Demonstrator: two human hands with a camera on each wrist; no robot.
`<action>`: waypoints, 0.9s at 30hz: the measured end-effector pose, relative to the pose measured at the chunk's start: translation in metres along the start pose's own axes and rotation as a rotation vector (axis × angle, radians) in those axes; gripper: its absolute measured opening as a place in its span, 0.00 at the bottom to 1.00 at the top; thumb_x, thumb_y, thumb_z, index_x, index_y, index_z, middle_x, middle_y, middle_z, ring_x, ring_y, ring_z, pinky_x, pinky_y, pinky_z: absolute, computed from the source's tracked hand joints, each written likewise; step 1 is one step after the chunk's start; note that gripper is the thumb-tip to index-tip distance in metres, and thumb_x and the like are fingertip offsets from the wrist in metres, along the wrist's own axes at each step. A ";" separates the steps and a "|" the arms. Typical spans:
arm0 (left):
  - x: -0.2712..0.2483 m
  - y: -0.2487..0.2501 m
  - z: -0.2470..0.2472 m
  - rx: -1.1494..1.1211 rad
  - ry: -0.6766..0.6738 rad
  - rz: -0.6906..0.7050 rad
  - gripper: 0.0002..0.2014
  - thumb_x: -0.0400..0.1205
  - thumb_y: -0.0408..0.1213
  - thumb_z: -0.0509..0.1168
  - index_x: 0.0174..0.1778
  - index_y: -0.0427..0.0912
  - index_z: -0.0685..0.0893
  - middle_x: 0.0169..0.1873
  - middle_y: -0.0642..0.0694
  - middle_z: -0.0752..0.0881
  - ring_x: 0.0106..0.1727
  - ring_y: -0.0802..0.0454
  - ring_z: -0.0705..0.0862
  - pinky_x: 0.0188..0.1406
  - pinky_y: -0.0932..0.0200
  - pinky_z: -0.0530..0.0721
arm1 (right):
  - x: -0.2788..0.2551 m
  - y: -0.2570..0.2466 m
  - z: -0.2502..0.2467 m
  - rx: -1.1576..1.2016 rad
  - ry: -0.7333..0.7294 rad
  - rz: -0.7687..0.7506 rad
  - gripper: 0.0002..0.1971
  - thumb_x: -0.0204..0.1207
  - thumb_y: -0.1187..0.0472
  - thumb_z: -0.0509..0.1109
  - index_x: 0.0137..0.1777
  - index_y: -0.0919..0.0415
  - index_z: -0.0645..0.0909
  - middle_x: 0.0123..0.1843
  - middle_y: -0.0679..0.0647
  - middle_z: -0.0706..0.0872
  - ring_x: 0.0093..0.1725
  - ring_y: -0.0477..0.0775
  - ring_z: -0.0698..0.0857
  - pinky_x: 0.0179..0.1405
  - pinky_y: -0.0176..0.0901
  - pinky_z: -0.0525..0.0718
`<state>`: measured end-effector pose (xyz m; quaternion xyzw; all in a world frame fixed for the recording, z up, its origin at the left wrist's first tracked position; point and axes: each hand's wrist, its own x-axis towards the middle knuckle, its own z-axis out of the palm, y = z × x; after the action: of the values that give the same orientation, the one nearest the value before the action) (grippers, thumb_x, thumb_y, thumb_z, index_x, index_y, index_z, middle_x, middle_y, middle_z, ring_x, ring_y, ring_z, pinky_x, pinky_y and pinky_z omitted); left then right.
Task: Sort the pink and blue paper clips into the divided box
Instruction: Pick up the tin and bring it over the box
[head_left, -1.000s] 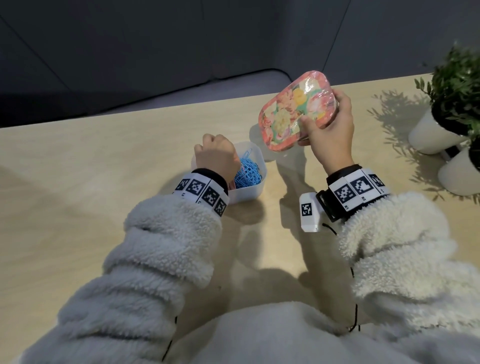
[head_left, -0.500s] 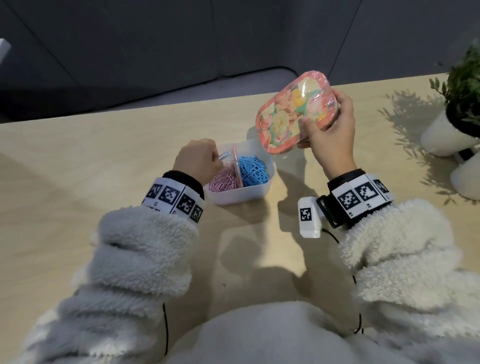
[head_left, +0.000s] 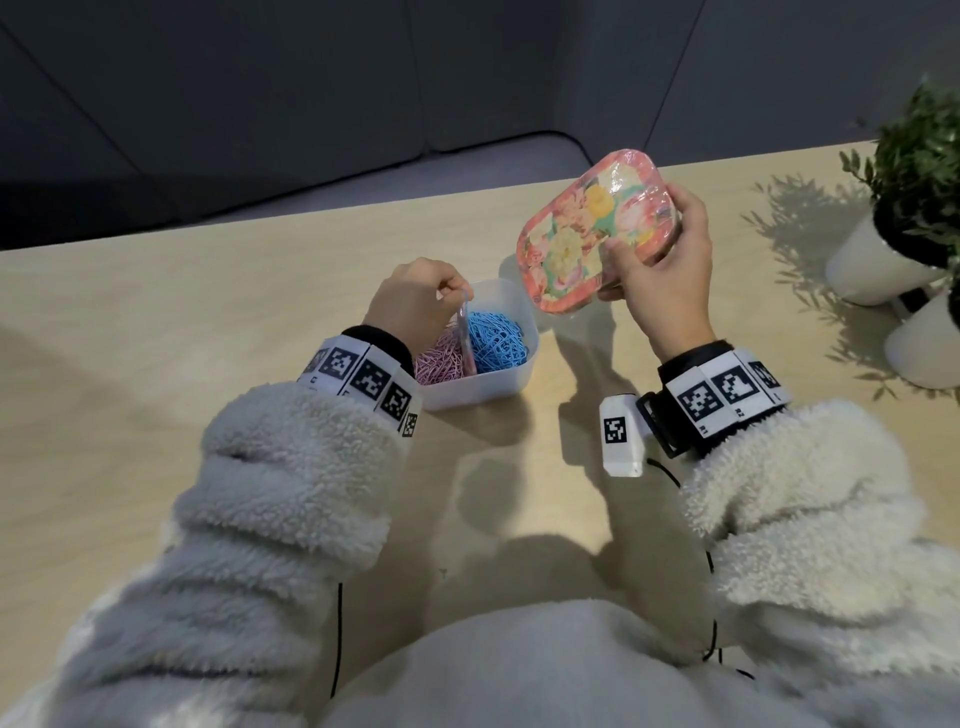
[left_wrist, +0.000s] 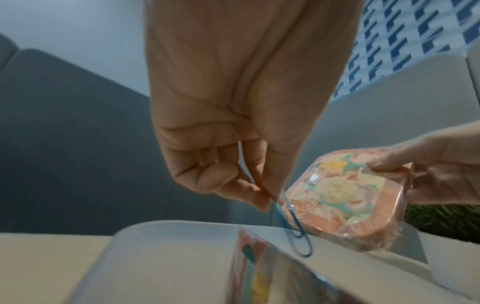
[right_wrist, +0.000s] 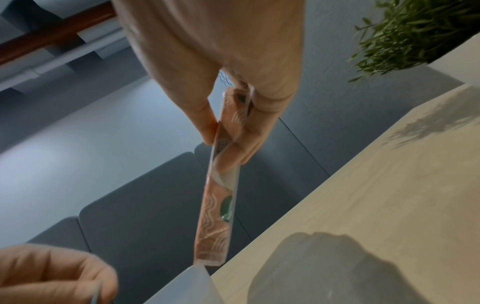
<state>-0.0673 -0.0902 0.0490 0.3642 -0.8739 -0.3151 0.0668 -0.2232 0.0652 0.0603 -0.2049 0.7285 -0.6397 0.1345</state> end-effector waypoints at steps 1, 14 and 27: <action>0.002 0.003 0.001 -0.043 -0.026 0.004 0.10 0.81 0.37 0.60 0.47 0.41 0.87 0.50 0.44 0.88 0.48 0.50 0.80 0.48 0.60 0.73 | 0.000 0.001 0.000 -0.001 0.000 0.003 0.31 0.71 0.70 0.71 0.72 0.57 0.65 0.63 0.49 0.76 0.62 0.49 0.81 0.41 0.49 0.91; -0.017 -0.037 0.013 -0.050 0.286 -0.028 0.12 0.83 0.37 0.58 0.55 0.40 0.84 0.54 0.38 0.83 0.56 0.41 0.80 0.62 0.50 0.75 | -0.010 -0.006 0.013 0.140 -0.044 0.118 0.27 0.68 0.74 0.69 0.62 0.55 0.62 0.57 0.52 0.78 0.53 0.59 0.87 0.24 0.43 0.87; -0.041 -0.034 0.032 -0.678 0.264 -0.223 0.22 0.84 0.54 0.50 0.55 0.38 0.77 0.50 0.45 0.82 0.54 0.50 0.83 0.53 0.61 0.84 | -0.043 0.034 0.068 -0.129 -0.173 0.121 0.27 0.66 0.49 0.75 0.62 0.55 0.71 0.60 0.53 0.81 0.61 0.54 0.81 0.64 0.55 0.82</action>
<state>-0.0287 -0.0649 0.0072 0.4518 -0.6587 -0.5421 0.2610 -0.1583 0.0290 0.0142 -0.2232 0.7647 -0.5622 0.2221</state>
